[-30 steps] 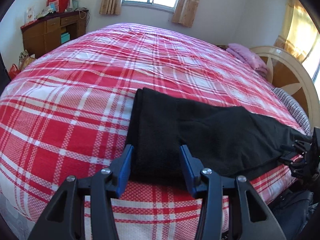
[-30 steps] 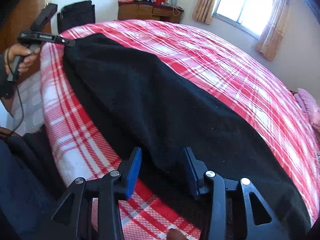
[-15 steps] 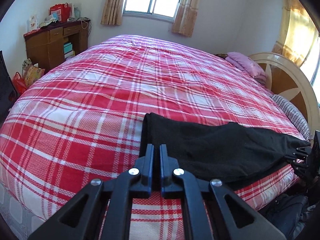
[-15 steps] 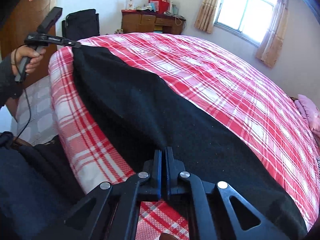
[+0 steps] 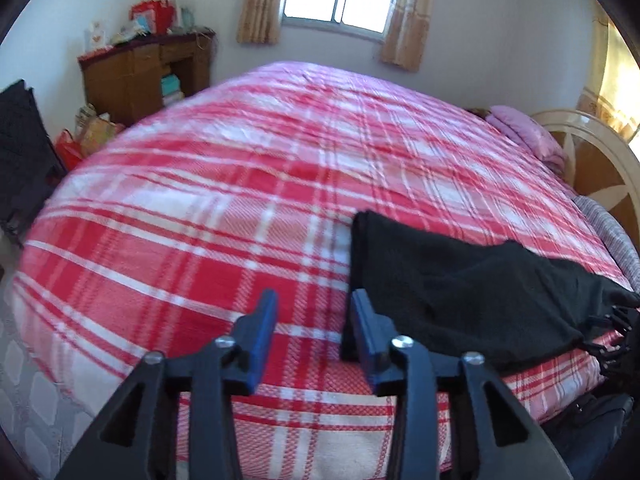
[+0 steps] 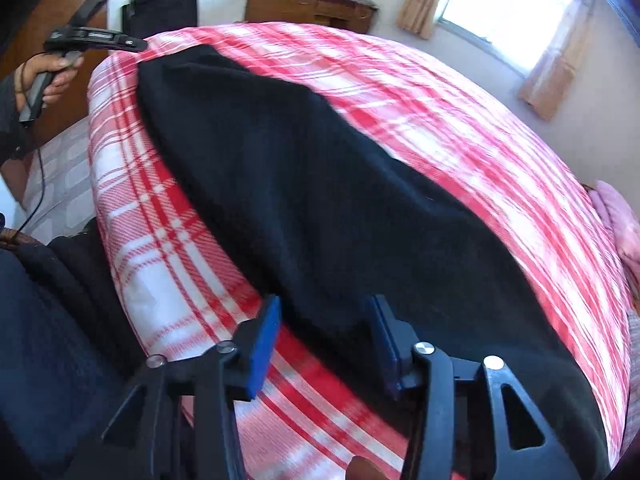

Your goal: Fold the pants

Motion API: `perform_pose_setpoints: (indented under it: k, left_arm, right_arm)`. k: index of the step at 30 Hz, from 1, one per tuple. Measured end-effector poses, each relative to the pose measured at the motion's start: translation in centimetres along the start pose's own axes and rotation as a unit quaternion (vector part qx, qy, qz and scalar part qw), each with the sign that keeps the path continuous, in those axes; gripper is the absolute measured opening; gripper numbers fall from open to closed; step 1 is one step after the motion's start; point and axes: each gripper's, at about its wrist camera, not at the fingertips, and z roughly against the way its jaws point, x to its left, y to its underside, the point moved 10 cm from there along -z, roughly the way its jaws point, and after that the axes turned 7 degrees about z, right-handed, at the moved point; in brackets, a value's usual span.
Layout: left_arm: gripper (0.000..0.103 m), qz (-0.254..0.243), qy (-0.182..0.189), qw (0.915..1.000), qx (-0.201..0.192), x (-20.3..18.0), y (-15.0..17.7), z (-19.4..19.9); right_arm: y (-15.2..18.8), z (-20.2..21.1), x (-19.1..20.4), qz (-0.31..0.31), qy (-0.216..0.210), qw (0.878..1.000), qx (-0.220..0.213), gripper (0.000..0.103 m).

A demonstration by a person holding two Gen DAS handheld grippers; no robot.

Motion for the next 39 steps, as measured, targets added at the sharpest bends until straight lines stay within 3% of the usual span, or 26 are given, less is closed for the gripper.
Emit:
perform_pose_setpoints:
  k: [4, 8, 10, 13, 16, 19, 20, 23, 27, 32, 34, 37, 39]
  left_arm:
    - [0.046, -0.041, 0.002, 0.9988, -0.028, -3.8, -1.1, 1.3]
    - [0.046, -0.106, 0.064, 0.9923, -0.007, -11.9, 0.2, 0.3]
    - [0.046, -0.143, 0.104, 0.984, 0.021, -16.9, 1.9, -1.0]
    - [0.046, -0.193, 0.155, 0.9672, 0.057, -23.5, 5.0, -2.4]
    - [0.046, -0.246, 0.195, 0.9457, 0.085, -29.7, 8.2, -2.9]
    - [0.046, -0.291, 0.228, 0.924, 0.098, -35.1, 10.8, -2.6]
    - [0.046, -0.305, 0.24, 0.9159, 0.104, -36.9, 11.7, -2.6]
    - [0.046, -0.324, 0.259, 0.9026, 0.117, -39.5, 13.4, -2.5]
    - [0.046, -0.338, 0.262, 0.8922, 0.145, -41.1, 15.3, -3.9]
    - [0.044, -0.339, 0.256, 0.8928, 0.151, -41.6, 16.1, -4.7]
    - [0.036, -0.343, 0.251, 0.8925, 0.15, -41.5, 16.2, -4.5]
    - [0.032, -0.346, 0.249, 0.8917, 0.152, -41.4, 16.4, -4.5]
    - [0.03, -0.34, 0.252, 0.8924, 0.156, -41.4, 16.5, -4.6]
  right_arm:
    - [2.4, 2.5, -2.6, -0.042, 0.02, 0.999, -0.004, 0.048]
    - [6.2, 6.6, -8.2, -0.097, 0.084, 0.992, -0.004, 0.048]
    - [8.6, 9.2, -11.7, -0.153, 0.114, 0.982, -0.006, 0.048]
    - [13.3, 13.7, -17.8, -0.284, 0.152, 0.947, -0.024, 0.048]
    - [19.3, 17.8, -22.9, -0.406, 0.199, 0.891, -0.033, 0.048]
    - [23.9, 20.8, -25.8, -0.475, 0.235, 0.847, -0.043, 0.048]
    - [25.1, 21.5, -26.5, -0.491, 0.237, 0.837, -0.048, 0.048]
    - [27.4, 21.9, -28.3, -0.533, 0.223, 0.814, -0.061, 0.048]
    - [28.9, 20.3, -30.0, -0.568, 0.166, 0.803, -0.071, 0.048]
    - [29.0, 17.1, -31.9, -0.597, 0.097, 0.793, -0.07, 0.048]
    - [28.7, 15.9, -32.3, -0.598, 0.08, 0.796, -0.056, 0.046]
    - [28.7, 13.9, -32.7, -0.605, 0.067, 0.793, -0.029, 0.008]
    - [28.3, 13.3, -32.9, -0.593, 0.073, 0.802, -0.021, 0.005]
